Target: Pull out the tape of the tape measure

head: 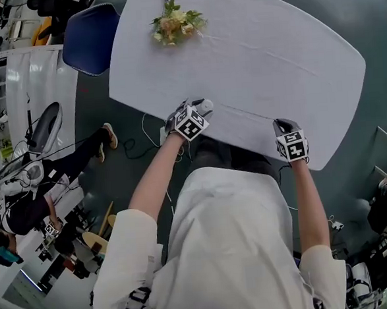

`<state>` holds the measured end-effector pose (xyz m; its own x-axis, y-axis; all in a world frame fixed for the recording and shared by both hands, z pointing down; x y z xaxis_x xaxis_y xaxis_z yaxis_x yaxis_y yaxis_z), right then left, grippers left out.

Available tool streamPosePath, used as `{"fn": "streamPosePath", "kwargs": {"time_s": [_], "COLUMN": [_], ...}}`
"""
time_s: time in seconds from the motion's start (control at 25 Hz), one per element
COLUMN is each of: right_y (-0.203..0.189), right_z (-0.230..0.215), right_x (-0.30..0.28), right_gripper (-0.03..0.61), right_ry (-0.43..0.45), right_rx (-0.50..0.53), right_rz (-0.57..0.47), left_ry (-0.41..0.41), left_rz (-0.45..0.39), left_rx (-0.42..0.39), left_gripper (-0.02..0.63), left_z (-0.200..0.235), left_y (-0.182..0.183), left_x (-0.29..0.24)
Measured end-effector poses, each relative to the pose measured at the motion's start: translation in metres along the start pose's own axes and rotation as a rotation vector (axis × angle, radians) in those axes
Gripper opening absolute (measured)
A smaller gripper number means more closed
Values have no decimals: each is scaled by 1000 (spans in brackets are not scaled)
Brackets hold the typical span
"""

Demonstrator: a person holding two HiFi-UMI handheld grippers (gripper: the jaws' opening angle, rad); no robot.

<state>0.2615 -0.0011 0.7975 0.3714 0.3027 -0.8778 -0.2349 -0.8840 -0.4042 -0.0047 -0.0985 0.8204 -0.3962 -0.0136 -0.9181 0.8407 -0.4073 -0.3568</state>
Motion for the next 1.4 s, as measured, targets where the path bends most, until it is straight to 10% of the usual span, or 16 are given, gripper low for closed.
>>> {"fn": "streamPosePath", "kwargs": {"time_s": [0.68, 0.84, 1.4], "right_y": [-21, -20, -3], "right_z": [8, 7, 8], "right_x": [-52, -52, -4], "right_gripper": [43, 147, 146], "right_ry": [-95, -106, -89], "right_rx": [207, 197, 103], "right_rz": [126, 117, -48], "left_ry": [110, 110, 141], "left_rz": [48, 45, -104], "left_rx": [-3, 13, 170], "left_gripper": [243, 270, 258], "left_z": [3, 5, -4], "left_y": [-20, -21, -23], "left_x": [-38, -39, 23]}}
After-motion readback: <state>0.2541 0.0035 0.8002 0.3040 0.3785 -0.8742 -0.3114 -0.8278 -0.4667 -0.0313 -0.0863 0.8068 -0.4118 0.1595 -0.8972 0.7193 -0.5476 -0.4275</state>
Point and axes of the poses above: the fingertips, and each gripper's own axes: x backward along the fingers, z to its left, y out of its top, the point moved 3 cm from there along x, backward along the fingers, and after that the axes turned 1 degree about -y, right-handed, at the moved point
